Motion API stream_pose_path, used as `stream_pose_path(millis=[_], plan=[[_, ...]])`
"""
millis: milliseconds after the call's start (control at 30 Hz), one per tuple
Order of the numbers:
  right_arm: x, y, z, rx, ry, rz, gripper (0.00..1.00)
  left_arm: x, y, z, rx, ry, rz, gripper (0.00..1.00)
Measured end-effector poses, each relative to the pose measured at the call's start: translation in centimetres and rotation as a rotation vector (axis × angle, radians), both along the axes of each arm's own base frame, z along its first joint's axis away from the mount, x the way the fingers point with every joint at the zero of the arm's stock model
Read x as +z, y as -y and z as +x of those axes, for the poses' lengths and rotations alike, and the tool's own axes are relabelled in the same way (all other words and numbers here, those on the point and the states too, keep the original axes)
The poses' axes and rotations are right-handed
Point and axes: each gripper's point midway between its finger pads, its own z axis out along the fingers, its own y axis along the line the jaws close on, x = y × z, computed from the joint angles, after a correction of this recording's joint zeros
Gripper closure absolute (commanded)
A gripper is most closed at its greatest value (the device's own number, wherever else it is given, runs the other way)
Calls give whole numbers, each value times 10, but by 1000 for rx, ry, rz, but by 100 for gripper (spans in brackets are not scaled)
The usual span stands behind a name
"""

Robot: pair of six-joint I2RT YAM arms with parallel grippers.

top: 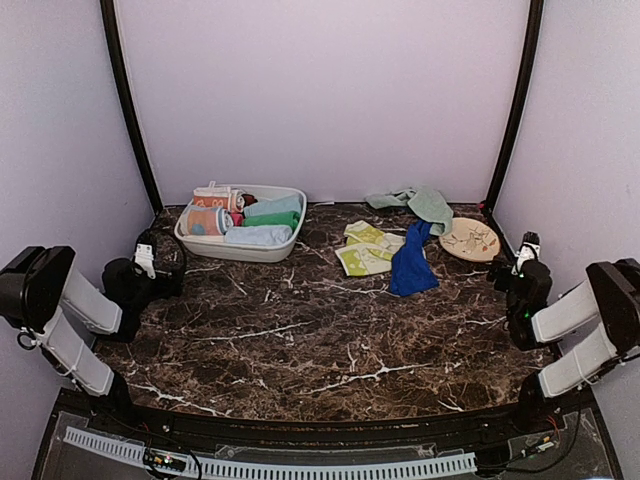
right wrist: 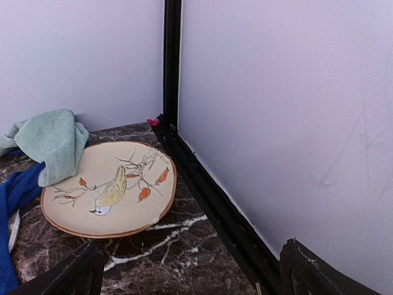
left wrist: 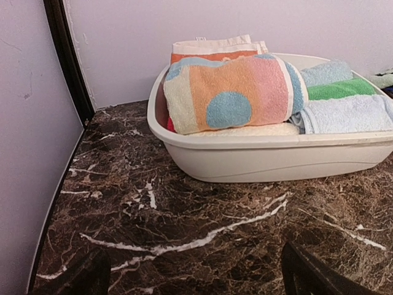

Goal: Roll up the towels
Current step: Reset both arms

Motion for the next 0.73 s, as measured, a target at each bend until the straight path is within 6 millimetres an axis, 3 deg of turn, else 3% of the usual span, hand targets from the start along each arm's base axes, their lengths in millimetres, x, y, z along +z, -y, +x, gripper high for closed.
stream_pose_path(millis=[233, 367, 733], plan=[[-12, -22, 23, 223, 2, 30, 0, 12, -2, 4, 11, 48, -2, 1], [-2, -23, 29, 252, 37, 38, 0, 13, -2, 5, 12, 54, -1, 1], [-2, -28, 30, 284, 39, 43, 0, 16, -3, 5, 19, 65, 1, 1]])
